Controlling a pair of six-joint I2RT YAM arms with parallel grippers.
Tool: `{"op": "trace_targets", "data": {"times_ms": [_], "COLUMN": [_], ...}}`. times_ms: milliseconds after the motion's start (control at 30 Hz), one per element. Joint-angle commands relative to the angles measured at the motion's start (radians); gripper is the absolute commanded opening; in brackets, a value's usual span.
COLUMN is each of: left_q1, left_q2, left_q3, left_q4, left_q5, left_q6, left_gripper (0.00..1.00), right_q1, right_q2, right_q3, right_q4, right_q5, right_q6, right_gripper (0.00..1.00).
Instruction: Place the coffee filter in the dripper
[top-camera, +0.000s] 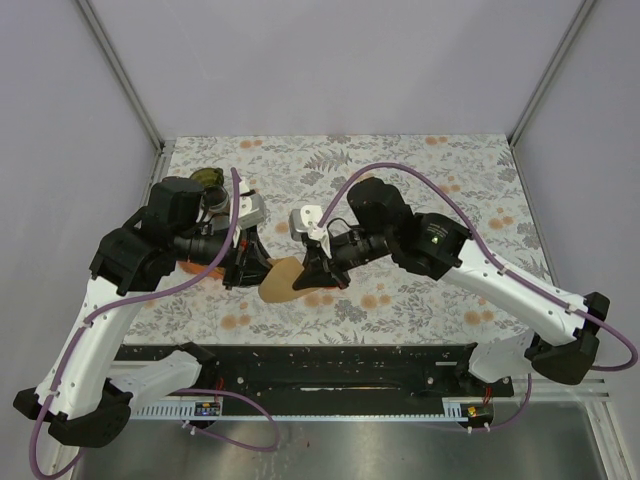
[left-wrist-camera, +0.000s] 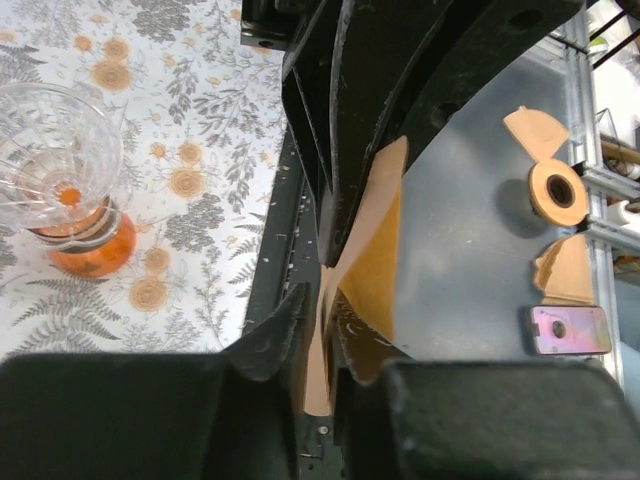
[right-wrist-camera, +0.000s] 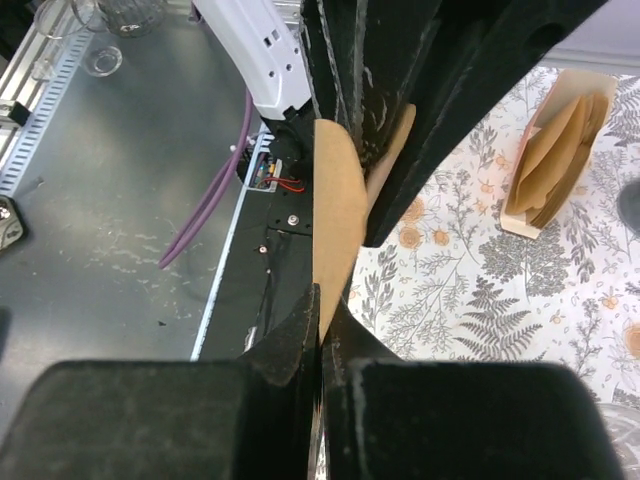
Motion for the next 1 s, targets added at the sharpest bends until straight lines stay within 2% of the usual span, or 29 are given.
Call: {"op": "trace_targets", "data": {"times_ms": [0,33,133,167,267,300,367,400,500,633,733,867,967], "left_q1": [0.005,0.005,0.017,0.025,0.034,0.034,0.034,0.034,0.034,0.034,0.034,0.039,0.042], "left_q2": [-0.015,-0.015,-0.006,0.000,0.017,0.022,0.020,0.023,0.034,0.051,0.051,0.048,0.050], "left_q3": [0.006,0.011,0.049,0.066,0.113,0.126,0.129,0.132,0.121,0.116,0.116,0.110,0.112], "left_q4": [0.043,0.052,0.086,0.095,0.134,0.155,0.184,0.197,0.226,0.229,0.226,0.218,0.215], "left_q5": [-0.049,-0.081,-0.335,-0.441,-0.825,-0.917,-1.003,-1.020,-1.065,-1.165,-1.209,-1.191,-1.163], "left_q6": [-0.018,-0.032,-0.110,-0.143,-0.205,-0.255,-0.298,-0.326,-0.410,-0.567,-0.621,-0.664,-0.690], "left_gripper": [0.04,0.00,0.00,0.00,0.00,0.00,0.00,0.00,0.00,0.00,0.00,0.00,0.01], "right_q1": [0.000,0.000,0.000,-0.001,-0.003,-0.003,-0.003,-0.003,0.006,0.080,0.100,0.127,0.140], "right_q2": [0.020,0.020,0.011,0.007,-0.013,-0.022,-0.038,-0.041,-0.017,0.074,0.106,0.157,0.203], "right_q3": [0.055,0.057,0.035,0.028,0.014,0.009,-0.003,-0.005,-0.002,0.047,0.035,0.053,0.098], "right_q4": [0.024,0.028,0.082,0.112,0.198,0.231,0.307,0.335,0.415,0.475,0.570,0.668,0.659], "right_q5": [0.058,0.090,0.250,0.316,0.554,0.637,0.809,0.843,0.791,0.895,0.897,0.880,0.851], "right_q6": [-0.052,-0.049,-0.005,0.016,0.101,0.136,0.205,0.240,0.296,0.294,0.334,0.337,0.330], "right_gripper": [0.05,0.15,0.61,0.69,0.79,0.80,0.81,0.80,0.75,0.75,0.71,0.64,0.64]}}
